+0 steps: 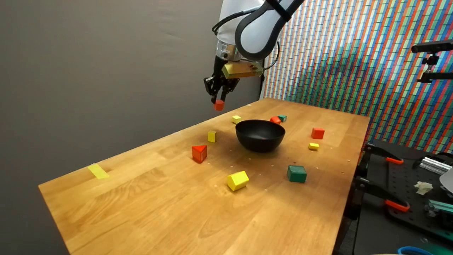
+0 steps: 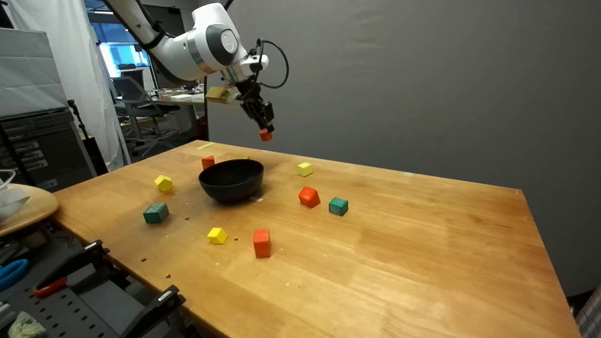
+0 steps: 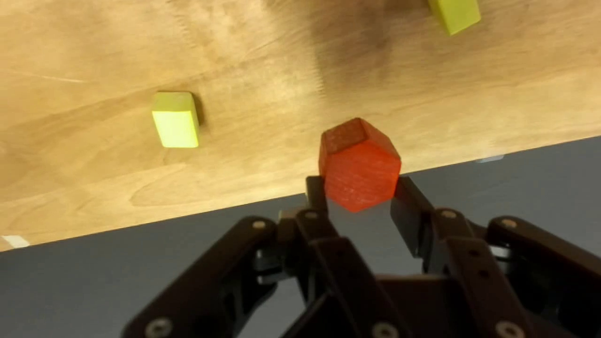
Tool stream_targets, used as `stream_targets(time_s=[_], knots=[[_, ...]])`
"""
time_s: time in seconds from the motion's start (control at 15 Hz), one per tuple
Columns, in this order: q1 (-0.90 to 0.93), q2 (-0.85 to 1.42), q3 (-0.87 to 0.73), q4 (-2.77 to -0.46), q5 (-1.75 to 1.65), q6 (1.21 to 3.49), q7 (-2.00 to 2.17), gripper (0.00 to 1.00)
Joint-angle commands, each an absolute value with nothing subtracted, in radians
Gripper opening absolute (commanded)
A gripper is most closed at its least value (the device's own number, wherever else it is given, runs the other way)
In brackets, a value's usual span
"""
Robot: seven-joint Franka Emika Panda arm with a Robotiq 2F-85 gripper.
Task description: Take the blocks out of the bowl and place them on the table
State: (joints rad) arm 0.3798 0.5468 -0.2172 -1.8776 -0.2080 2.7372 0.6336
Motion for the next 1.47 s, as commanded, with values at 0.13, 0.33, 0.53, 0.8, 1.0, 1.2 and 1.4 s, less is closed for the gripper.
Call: stream_targets(time_s=[0.13,0.33,0.53,0.8,1.0,1.2,1.4], knots=[[0.288,0.716,-0.147,-1.607,-0.129,2.534,0.596,0.17],[0.262,0.778,-0.119,-1.519,-0.112,2.443,0.58,0.17],[0.248,0.823,-0.102,-1.455,-0.097,2.386,0.571,0.22],[0.246,0.861,-0.098,-1.4,-0.098,2.34,0.57,0.22],[0.247,0.862,-0.093,-1.389,-0.095,2.307,0.573,0.66],[0.26,0.792,-0.081,-1.469,-0.104,2.332,0.565,0.87],[0.276,0.818,-0.096,-1.453,-0.119,2.341,0.591,0.86]])
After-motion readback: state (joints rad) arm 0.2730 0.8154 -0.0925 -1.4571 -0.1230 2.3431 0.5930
